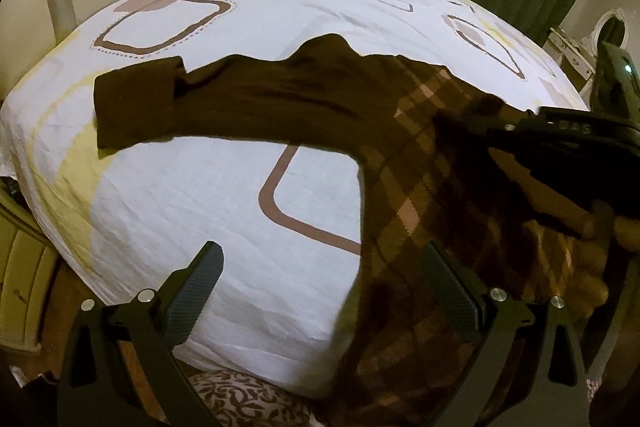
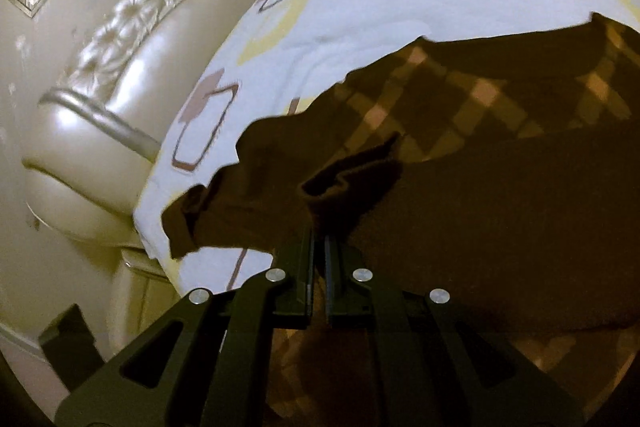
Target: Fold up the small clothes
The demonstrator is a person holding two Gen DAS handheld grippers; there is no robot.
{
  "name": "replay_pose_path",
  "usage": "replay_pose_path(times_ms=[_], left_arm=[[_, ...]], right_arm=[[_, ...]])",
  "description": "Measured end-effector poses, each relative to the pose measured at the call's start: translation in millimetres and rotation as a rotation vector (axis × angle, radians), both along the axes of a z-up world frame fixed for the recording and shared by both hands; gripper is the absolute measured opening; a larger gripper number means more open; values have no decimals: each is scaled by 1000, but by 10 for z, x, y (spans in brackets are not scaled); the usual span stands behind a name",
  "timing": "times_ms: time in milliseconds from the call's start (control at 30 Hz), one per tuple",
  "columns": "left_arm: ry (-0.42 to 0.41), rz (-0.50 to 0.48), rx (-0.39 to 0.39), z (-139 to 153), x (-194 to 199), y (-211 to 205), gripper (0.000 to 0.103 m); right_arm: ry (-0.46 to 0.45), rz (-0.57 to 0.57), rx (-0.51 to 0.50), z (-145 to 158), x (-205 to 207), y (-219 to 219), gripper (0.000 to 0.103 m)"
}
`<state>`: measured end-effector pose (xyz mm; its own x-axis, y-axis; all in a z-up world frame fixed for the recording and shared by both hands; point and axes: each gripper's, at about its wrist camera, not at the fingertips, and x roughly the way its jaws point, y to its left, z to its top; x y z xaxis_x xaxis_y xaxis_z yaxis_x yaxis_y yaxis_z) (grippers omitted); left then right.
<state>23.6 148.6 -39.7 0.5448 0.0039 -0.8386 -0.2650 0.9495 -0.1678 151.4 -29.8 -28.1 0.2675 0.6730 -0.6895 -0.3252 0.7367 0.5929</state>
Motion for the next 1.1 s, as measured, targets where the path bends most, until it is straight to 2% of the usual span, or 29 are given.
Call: replay_pose_path(times_ms=[267, 467, 533, 600, 633, 700, 800, 900, 967, 1033, 1100], left_arm=[[19, -2, -20, -81, 18, 15, 99], [23, -2, -21, -97, 34, 19, 99], [25, -3, -19, -99, 35, 6, 99], [27, -9, -17, -98, 33, -9, 99], [27, -11, -16, -95, 30, -16, 99], [23, -15, -14, -84, 21, -17, 99], [17, -14, -17, -76, 18, -15, 99], [25, -10, -15, -105, 30, -28, 99], [35, -11, -11, -130, 46, -47, 99], [47, -15, -5, -163, 63, -78, 99], [56, -17, 2, -187, 76, -110, 99]], right_arm=[[26, 56, -60, -231, -28, 314, 4], [62, 101, -56, -347, -102, 370, 20], [79, 118, -14, -328, -136, 334, 33], [88, 133, 20, -265, -183, 281, 35], [81, 137, 41, -214, -218, 223, 40], [41, 111, 67, -65, -285, -31, 49], [-20, -6, 89, 126, -345, -679, 50], [-103, -225, 36, 256, -389, -1572, 50], [-147, -399, -59, 269, -412, -2213, 50], [-110, -523, -103, 177, -405, -2693, 50], [-18, -590, -24, -35, -374, -3106, 50]])
